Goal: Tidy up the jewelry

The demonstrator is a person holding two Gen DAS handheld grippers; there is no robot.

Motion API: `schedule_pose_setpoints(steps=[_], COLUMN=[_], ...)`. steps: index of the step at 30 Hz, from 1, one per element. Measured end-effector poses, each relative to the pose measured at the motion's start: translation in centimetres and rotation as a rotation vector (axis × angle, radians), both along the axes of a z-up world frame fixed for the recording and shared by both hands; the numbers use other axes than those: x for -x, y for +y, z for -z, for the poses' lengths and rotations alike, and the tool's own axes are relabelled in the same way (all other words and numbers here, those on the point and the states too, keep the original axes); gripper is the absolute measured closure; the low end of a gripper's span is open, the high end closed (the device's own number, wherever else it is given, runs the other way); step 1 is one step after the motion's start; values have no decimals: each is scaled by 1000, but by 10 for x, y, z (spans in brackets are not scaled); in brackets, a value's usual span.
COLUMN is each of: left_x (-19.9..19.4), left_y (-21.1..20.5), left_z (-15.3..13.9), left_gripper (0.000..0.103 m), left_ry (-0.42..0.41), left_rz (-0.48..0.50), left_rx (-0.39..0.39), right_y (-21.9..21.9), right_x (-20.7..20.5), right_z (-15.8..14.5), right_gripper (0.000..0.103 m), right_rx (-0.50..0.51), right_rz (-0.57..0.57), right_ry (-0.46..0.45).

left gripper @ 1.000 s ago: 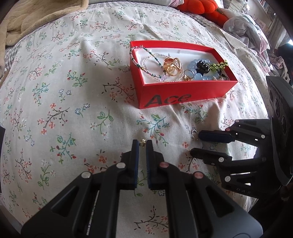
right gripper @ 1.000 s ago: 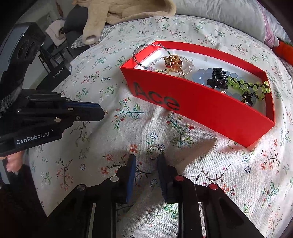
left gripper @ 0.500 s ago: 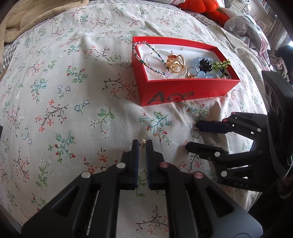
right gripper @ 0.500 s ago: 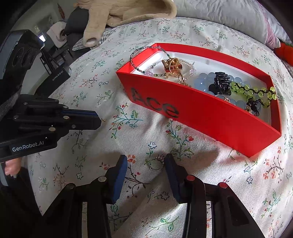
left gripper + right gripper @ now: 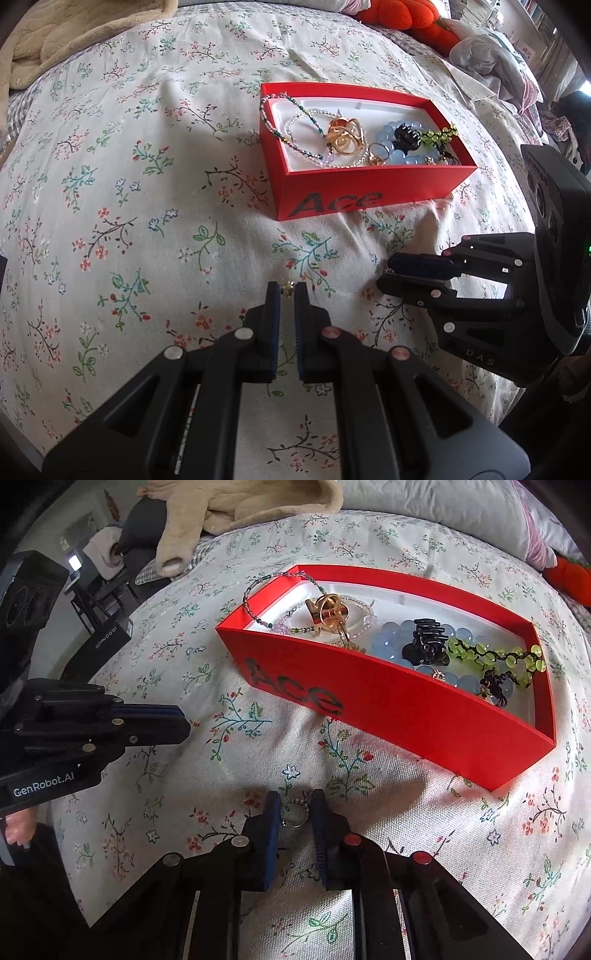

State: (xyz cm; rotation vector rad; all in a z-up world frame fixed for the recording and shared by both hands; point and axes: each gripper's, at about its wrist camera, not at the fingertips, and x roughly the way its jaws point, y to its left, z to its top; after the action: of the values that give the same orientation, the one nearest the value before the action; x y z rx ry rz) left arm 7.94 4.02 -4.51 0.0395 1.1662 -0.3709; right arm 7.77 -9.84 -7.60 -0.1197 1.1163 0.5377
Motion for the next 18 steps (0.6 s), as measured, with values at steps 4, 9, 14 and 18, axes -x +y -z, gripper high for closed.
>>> schedule_pose_setpoints(steps=[4, 9, 14, 18], left_x=[0, 0, 1, 0], left_y=[0, 1, 0, -5], left_z=[-4, -10, -13, -14], left_gripper=[94, 94, 95, 95], left_ry=[-9, -24, -31, -34], left_rz=[-7, -19, -26, -22], left_rx=[8, 20, 25, 28], right_y=[-3, -21, -39, -53], right_x=[3, 0, 2, 4], right_z=[-5, -16, -30, -35], right_gripper=[87, 87, 97, 97], right_rx=[-10, -44, -62, -69], right_rz=[0, 50, 84, 114], right_ry=[9, 9, -13, -20])
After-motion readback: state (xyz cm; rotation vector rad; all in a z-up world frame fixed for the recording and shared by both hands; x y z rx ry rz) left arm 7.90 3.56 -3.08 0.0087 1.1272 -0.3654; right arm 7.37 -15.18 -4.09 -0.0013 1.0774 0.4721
